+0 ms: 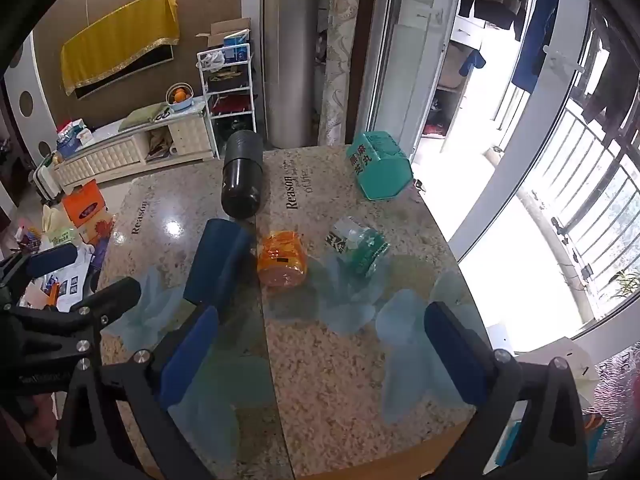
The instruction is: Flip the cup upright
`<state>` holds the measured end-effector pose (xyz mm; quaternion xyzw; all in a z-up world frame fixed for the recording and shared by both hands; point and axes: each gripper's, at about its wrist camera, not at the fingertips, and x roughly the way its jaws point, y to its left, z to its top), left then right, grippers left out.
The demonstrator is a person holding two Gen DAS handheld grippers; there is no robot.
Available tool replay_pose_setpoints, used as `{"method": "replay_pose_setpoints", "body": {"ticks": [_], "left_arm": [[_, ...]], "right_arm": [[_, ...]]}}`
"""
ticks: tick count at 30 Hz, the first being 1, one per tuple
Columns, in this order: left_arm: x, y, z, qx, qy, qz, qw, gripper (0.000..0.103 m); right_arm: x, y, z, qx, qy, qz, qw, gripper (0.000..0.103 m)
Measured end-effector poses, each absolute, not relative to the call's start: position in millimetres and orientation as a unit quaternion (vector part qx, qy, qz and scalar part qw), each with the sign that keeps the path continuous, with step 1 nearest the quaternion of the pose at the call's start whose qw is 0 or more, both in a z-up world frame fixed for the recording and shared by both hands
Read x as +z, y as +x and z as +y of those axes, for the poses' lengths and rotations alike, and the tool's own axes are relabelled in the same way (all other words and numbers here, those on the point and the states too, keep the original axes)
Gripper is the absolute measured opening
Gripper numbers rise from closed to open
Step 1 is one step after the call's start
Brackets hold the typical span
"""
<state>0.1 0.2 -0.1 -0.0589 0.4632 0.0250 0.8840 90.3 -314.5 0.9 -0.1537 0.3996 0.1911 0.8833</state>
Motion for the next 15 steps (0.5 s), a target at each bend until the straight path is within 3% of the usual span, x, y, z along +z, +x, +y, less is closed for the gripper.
{"method": "replay_pose_setpoints", "body": {"ticks": [15], "left_arm": [[3.8, -0.1, -4.6, 0.027, -0.057, 0.453, 0.889, 0.103]], "right_arm": [[0.7, 91.7, -317.8, 0.19, -0.155, 0.391, 0.887, 0.103]]}}
